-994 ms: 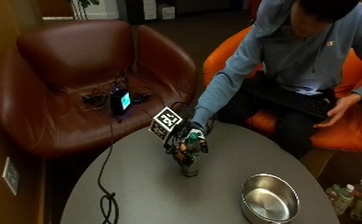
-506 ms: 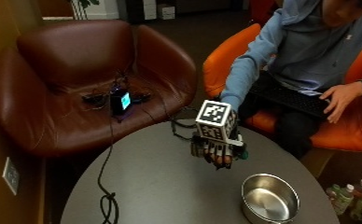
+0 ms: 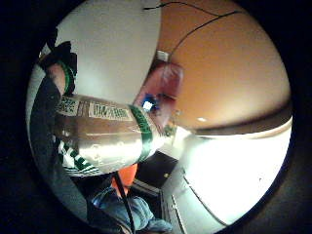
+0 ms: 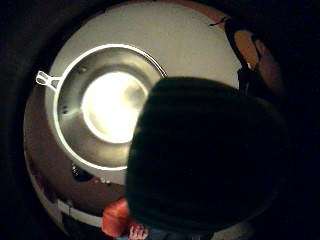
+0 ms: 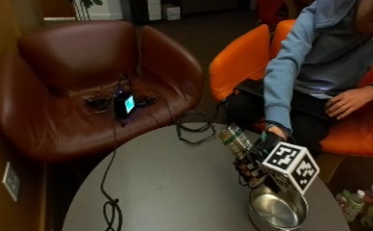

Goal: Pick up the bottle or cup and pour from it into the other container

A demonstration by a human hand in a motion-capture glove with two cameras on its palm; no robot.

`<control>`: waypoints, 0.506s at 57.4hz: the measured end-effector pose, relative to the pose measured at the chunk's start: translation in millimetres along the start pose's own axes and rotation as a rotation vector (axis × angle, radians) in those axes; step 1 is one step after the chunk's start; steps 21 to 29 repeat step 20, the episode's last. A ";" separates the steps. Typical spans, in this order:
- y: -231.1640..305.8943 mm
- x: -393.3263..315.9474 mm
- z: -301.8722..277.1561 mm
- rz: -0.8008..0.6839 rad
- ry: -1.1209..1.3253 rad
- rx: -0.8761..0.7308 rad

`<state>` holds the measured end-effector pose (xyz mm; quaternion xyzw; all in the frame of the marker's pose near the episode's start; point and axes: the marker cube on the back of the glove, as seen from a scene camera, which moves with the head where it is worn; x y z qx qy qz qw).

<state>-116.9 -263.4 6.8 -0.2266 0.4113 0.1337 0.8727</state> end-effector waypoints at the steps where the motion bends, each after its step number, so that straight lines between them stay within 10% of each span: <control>1: 0.3 -2.3 -1.9 0.009 0.030 0.002; 29: 4.7 -22.7 -15.6 0.062 0.171 0.019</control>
